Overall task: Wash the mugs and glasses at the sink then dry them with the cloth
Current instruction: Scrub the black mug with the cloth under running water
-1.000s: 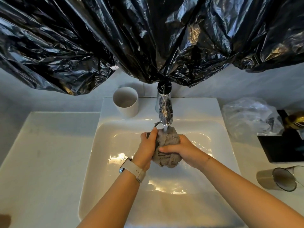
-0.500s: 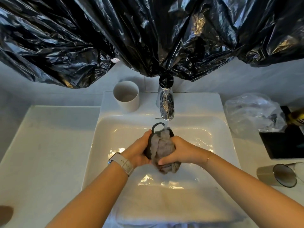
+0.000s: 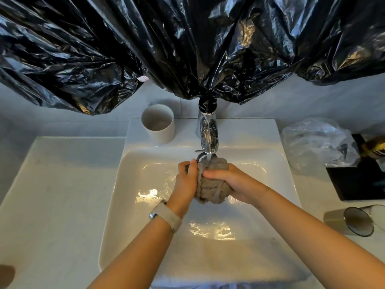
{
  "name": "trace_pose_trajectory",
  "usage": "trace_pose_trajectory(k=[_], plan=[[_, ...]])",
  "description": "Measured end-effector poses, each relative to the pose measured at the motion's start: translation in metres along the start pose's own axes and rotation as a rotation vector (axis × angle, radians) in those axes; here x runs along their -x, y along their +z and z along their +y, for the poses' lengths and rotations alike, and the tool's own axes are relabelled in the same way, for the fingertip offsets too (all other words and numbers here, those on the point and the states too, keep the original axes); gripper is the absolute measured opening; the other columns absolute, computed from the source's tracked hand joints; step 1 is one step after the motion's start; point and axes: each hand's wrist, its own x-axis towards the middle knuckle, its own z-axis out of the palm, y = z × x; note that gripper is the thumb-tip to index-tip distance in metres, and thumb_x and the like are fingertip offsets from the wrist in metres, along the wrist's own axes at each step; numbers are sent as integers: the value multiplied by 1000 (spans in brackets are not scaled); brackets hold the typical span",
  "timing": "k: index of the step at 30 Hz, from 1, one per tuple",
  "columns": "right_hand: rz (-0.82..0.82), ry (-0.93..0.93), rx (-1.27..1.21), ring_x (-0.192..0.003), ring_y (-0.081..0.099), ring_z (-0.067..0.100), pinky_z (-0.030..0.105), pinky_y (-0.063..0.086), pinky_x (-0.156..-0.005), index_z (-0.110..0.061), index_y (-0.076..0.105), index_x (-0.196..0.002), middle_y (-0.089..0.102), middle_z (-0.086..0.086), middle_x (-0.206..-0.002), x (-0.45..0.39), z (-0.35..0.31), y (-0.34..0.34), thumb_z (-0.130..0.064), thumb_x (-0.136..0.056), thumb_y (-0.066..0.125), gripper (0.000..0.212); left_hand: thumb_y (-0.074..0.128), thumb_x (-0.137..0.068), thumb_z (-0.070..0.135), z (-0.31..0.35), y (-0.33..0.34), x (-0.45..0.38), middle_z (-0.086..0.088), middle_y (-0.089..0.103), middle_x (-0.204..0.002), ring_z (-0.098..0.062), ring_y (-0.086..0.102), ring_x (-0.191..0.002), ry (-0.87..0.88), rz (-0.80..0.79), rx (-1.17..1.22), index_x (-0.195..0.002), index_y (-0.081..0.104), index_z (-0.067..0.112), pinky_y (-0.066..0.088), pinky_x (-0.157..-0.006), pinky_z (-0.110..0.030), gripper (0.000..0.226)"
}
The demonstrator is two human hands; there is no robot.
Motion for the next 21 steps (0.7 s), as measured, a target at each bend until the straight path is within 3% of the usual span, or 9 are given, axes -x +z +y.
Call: trace_pose_trajectory(k=[2,4,6,9,12,14,16,19,21], plan=[[-7,-78,209,-98,71,19,29,58,-81,-17,72,-104,76,3,-101,6,3,0,-16,-77,79,28,32,-103,52,11,-8,-8,-16,67,-117,-28,66,-106,-231,-161,161,-125,57,10,57,-89,-46,53],[-44,-120,430,-92,71,7,19,55,-77,-21,71,-100,76,-8,-92,9,4,-1,-10,-75,82,29,36,-101,52,18,-14,-13,-15,74,-105,-29,72,-94,-486,-280,308,-105,75,9,58,-80,-42,58],[-56,-150,543,-87,69,0,16,53,-74,-15,67,-105,74,-15,-87,8,1,0,-6,-74,81,35,41,-97,54,19,-17,-16,-13,77,-95,-27,75,-80,-579,-342,407,-84,82,10,59,-70,-37,61],[31,-151,421,-89,71,6,21,57,-76,-14,70,-106,76,-12,-90,7,-1,-1,-7,-79,78,29,33,-98,63,15,-21,-19,-9,75,-109,-25,73,-97,-453,-404,333,-102,80,18,60,-77,-39,65],[88,-83,51,-104,69,28,40,56,-91,-9,70,-112,74,11,-108,5,-4,-5,-14,-87,68,25,47,-90,65,3,-25,-14,-8,64,-128,-27,65,-114,-215,-390,258,-130,58,25,59,-85,-46,58],[47,-14,-163,-113,63,36,49,50,-99,-3,64,-120,67,21,-118,3,-5,-3,-19,-91,63,33,54,-84,65,-5,-23,-9,-6,62,-122,-17,70,-102,-43,-309,191,-128,48,26,61,-75,-39,59],[34,-6,-196,-114,62,37,51,49,-100,-4,65,-118,66,22,-119,0,-5,4,-21,-89,65,34,49,-89,66,-7,-21,-6,-6,64,-113,-11,72,-88,53,-229,141,-125,48,19,58,-62,-27,59],[73,-58,-70,-105,69,27,37,57,-87,-9,70,-110,73,13,-110,-1,-3,10,-17,-84,71,28,39,-92,63,0,-19,-8,-13,71,-113,-23,71,-99,-92,-253,219,-124,62,15,60,-70,-36,62],[63,-121,194,-93,72,14,21,56,-75,-22,74,-97,77,-1,-96,2,-6,8,-13,-79,78,20,36,-96,58,3,-21,-14,-16,73,-110,-29,72,-100,-290,-314,363,-115,71,13,60,-77,-42,60]])
